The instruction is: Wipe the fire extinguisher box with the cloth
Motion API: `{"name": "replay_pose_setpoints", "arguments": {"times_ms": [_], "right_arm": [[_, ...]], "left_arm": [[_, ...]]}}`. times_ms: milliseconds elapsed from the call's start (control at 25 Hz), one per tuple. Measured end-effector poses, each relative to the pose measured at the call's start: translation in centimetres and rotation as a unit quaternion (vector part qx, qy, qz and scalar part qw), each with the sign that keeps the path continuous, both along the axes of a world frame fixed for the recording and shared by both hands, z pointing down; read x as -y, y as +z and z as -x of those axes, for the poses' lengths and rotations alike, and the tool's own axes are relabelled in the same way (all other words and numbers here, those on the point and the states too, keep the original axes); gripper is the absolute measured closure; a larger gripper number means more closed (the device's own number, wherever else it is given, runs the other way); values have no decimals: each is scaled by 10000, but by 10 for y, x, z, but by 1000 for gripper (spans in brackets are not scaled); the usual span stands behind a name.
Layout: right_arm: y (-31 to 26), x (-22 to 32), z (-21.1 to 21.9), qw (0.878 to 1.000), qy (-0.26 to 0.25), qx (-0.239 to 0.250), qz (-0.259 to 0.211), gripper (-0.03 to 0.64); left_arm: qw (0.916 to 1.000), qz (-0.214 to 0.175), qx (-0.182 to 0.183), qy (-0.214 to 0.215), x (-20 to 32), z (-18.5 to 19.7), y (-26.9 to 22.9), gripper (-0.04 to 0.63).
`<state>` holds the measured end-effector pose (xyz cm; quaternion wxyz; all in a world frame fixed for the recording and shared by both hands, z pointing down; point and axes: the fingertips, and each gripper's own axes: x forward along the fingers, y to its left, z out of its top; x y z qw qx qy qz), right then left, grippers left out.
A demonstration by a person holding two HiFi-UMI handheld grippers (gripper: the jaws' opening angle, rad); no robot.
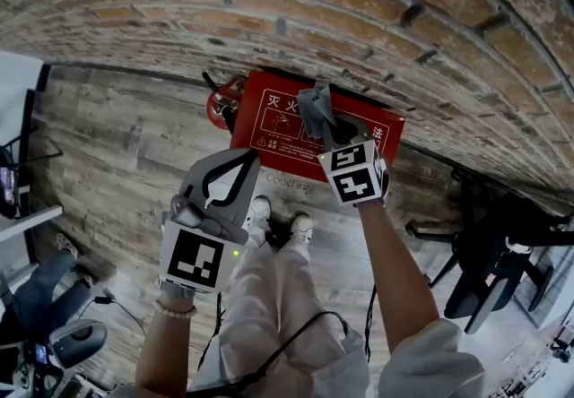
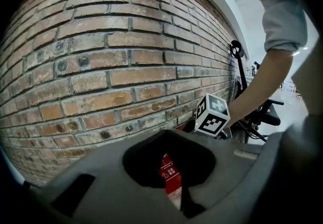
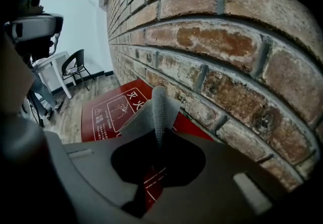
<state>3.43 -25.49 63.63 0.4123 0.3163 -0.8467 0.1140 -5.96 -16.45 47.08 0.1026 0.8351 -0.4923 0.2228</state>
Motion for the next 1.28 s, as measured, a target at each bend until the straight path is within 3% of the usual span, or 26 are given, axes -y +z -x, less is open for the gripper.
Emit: {"name": "replay_pose_setpoints", "arguments": {"times_ms": [1280], "right_arm": [[5,3,-133,9946,1004,-268,12,597]], "left_arm": [[9971,46,-18,756,21,-84,4,597]]}}
